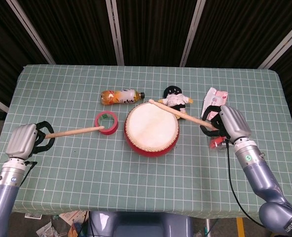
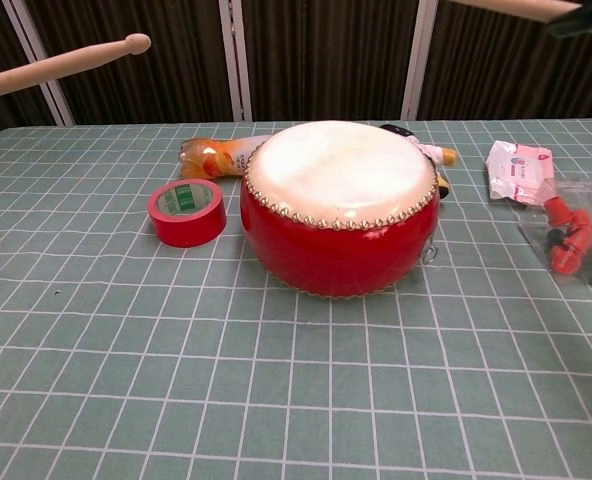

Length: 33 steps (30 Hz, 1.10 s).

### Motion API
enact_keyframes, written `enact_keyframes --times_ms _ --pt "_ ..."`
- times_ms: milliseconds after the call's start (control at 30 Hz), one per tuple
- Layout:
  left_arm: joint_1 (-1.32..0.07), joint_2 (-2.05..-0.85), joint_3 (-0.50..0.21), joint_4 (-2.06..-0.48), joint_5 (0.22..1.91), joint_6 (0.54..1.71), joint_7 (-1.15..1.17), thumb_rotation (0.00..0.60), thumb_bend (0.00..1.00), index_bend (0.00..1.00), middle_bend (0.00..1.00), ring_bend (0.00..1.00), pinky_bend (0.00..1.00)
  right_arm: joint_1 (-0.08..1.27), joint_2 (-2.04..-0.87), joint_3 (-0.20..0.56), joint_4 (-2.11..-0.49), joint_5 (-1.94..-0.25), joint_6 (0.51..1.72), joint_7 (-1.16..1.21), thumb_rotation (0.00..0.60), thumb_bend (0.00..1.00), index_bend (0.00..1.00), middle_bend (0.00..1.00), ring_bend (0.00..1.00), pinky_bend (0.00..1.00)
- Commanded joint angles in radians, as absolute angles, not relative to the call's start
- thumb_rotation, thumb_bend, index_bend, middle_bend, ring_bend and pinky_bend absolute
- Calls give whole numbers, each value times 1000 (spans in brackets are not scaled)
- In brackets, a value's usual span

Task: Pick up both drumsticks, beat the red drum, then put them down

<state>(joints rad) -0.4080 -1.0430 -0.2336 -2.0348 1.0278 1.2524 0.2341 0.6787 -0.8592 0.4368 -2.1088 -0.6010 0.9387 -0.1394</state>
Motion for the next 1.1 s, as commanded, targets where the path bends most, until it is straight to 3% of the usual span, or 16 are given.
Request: enact_keyframes --times_ms 33,167,267,300,433,600,700,900,1100 --pt "-408 -1039 -232 -2037 1027 1251 230 600 553 766 1000 1000 1000 740 -943 365 -2048 -568 925 -218 600 616 1000 1000 1000 1000" --pt "-409 -1036 -230 -2036 1025 1250 223 600 554 767 1000 1000 1000 814 -1070 228 -1932 -573 997 -447 600 616 1000 1000 1000 1000" --pt "-408 -1034 -224 -2035 1030 1248 220 600 554 767 1000 1000 1000 868 -1213 51 -1783 -672 1194 -846 600 616 1000 1000 1000 1000" --pt "-407 -1034 -221 -2033 1032 1247 220 600 554 767 1000 1000 1000 867 -1268 30 -1751 -684 1263 -923 600 615 1000 1000 1000 1000" --pt "-407 -1035 -214 -2028 1033 1244 219 600 554 767 1000 1000 1000 845 -1328 60 -1730 -683 1364 -948 600 616 1000 1000 1000 1000" --pt "-409 -1039 -211 -2028 1038 1252 222 600 554 767 1000 1000 1000 788 -1251 165 -1825 -717 1444 -800 600 616 1000 1000 1000 1000" --pt "-410 -1041 -213 -2029 1040 1259 225 600 554 767 1000 1000 1000 753 -1210 188 -1870 -765 1475 -729 600 615 1000 1000 1000 1000" --pt "-429 -1063 -241 -2034 1029 1278 235 600 554 767 1000 1000 1000 658 -1132 189 -1966 -869 1530 -595 600 616 1000 1000 1000 1000" --pt "-507 -1112 -317 -2024 968 1279 288 600 558 767 1000 1000 1000 582 -1092 157 -2007 -917 1523 -517 600 616 1000 1000 1000 1000"
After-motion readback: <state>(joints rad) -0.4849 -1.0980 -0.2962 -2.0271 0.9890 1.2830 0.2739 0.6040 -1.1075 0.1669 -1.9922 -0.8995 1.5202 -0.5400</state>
